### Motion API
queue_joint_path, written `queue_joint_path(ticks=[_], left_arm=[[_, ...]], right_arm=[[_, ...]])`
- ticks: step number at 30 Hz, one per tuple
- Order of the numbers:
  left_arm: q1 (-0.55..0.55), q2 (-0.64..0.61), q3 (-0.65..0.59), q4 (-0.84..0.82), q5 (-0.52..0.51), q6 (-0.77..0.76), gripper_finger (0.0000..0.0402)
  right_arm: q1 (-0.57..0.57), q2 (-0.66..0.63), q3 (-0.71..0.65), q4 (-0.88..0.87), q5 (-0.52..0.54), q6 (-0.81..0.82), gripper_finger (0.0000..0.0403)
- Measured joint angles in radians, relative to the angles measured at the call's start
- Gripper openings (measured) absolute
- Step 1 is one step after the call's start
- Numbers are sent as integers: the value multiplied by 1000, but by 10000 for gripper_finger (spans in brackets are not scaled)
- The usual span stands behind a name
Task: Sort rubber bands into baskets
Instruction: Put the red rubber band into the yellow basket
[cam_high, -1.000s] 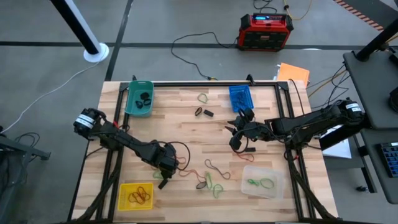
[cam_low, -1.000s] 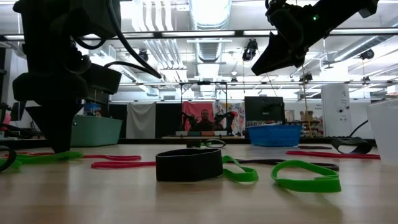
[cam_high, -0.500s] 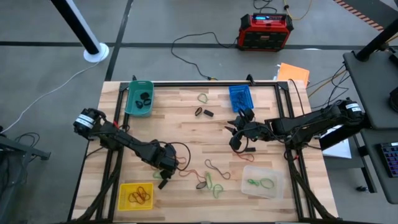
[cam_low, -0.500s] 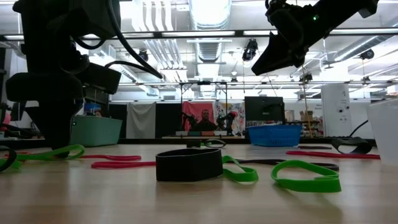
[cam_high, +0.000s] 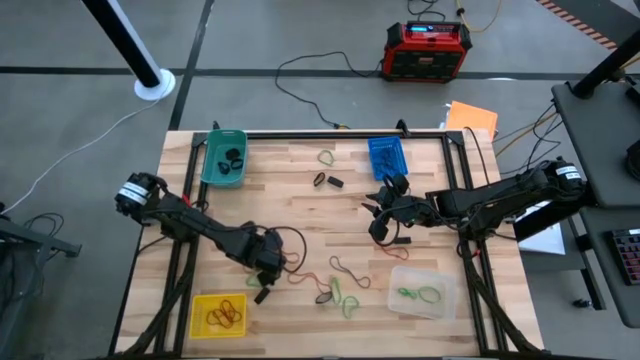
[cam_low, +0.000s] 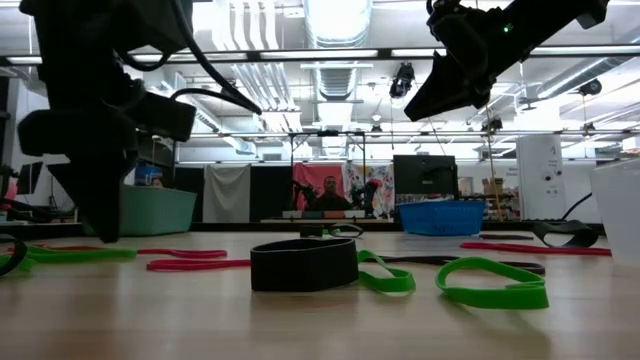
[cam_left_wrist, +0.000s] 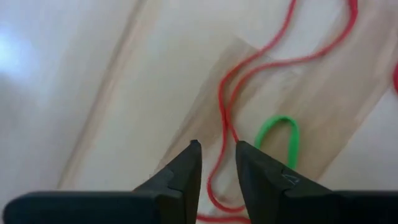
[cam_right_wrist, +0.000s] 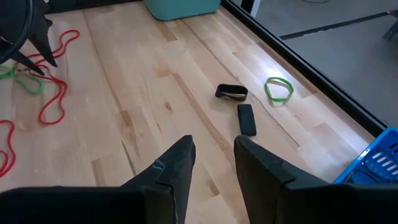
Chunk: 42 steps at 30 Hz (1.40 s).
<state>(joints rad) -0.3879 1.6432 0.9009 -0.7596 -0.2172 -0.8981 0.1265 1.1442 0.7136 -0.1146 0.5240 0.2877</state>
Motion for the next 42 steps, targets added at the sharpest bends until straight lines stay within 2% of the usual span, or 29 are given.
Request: queue_joint_path(ticks=[8, 23, 27, 30, 34, 42], left_arm=[[32, 7, 1, 120, -10, 85, 87], [50, 64, -21, 110, -13, 96, 87], [48, 63, -38, 138, -44, 101, 84], [48, 64, -44, 147, -50, 102, 66], [48, 64, -45, 157, -53, 104, 12], [33, 36, -27, 150, -117, 125, 0]], right_arm=[[0, 0, 0, 1, 0, 0, 113], [0, 0, -4, 1, 0, 1, 114], [0, 0, -6, 1, 0, 1, 116], [0, 0, -7, 0, 0, 1, 114], [0, 0, -8, 0, 0, 1, 109], [0, 0, -9, 0, 0, 0, 110]])
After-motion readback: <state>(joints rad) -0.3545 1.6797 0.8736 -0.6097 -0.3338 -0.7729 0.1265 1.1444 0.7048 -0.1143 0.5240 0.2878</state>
